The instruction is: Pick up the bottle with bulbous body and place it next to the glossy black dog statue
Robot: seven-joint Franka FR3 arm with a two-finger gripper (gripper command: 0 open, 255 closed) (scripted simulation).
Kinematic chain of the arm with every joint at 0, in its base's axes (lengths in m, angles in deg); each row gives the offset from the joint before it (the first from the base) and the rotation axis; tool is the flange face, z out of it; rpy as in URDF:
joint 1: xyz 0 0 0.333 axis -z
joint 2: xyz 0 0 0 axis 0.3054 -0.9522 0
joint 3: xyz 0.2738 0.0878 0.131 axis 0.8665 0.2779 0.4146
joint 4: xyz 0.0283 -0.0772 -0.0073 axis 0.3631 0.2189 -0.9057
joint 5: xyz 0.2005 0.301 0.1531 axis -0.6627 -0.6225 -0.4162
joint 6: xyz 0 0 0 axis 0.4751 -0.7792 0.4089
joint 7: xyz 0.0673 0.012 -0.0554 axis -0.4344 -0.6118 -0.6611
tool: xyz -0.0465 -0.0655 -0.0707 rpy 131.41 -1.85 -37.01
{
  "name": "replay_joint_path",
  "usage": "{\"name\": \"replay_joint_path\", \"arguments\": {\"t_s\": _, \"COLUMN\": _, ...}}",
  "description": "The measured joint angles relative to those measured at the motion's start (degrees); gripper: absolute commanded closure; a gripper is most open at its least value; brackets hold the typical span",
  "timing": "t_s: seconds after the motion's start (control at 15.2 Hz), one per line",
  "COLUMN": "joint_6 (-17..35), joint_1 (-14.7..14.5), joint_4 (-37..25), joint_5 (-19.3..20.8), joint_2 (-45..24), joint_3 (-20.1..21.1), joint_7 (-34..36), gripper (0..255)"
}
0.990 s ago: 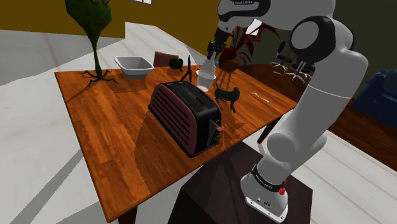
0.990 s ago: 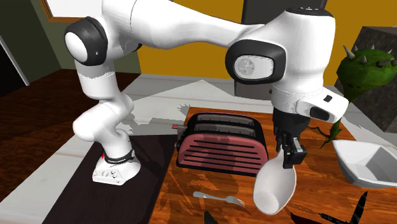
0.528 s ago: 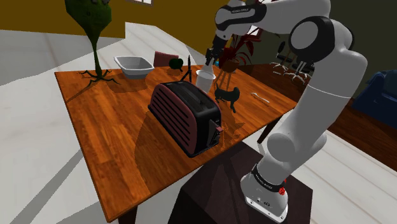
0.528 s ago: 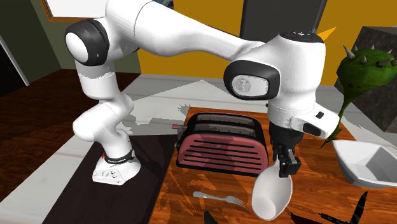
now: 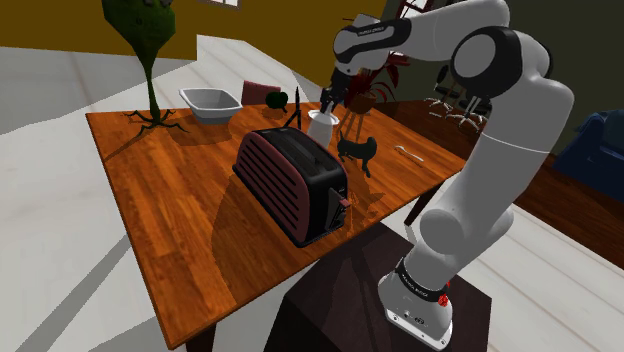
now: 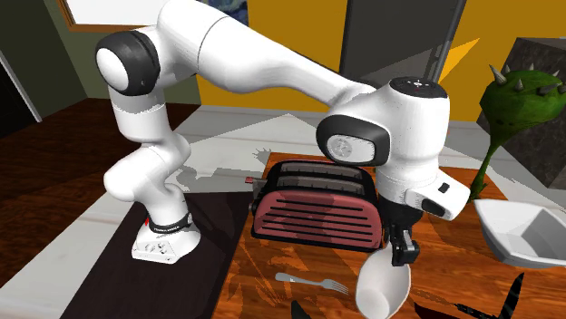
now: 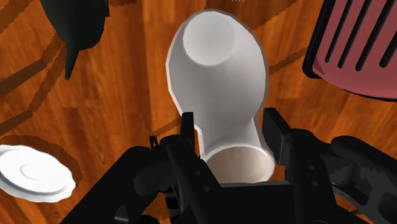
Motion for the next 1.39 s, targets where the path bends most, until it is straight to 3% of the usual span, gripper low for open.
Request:
{"name": "replay_joint_path", "arguments": {"t_s": 0.73, "joint_6": 3.5, "joint_1": 0.0, "joint_4": 2.3, "joint_5": -0.2, "joint_2": -1.2, "joint_3": 0.0, "joint_7": -0.3, "gripper": 255}}
{"name": "replay_joint_path", "arguments": {"t_s": 0.79, "joint_6": 3.5, "joint_1": 0.0, "joint_4": 2.3, "joint_5": -0.2, "joint_2": -1.2, "joint_3": 0.0, "joint_7": -0.3, "gripper": 0}}
{"name": "replay_joint_path", "arguments": {"t_s": 1.19, "joint_6": 3.5, "joint_1": 0.0, "joint_4": 2.3, "joint_5": -0.2, "joint_2": -1.1, "joint_3": 0.0, "joint_7": -0.3, "gripper": 0}}
{"name": "replay_joint_path", "arguments": {"t_s": 1.39, "joint_6": 0.3, "joint_1": 0.2, "joint_4": 0.4, "joint_5": -0.1, "joint_2": 0.2, "joint_3": -0.1, "joint_7": -0.4, "gripper": 0}}
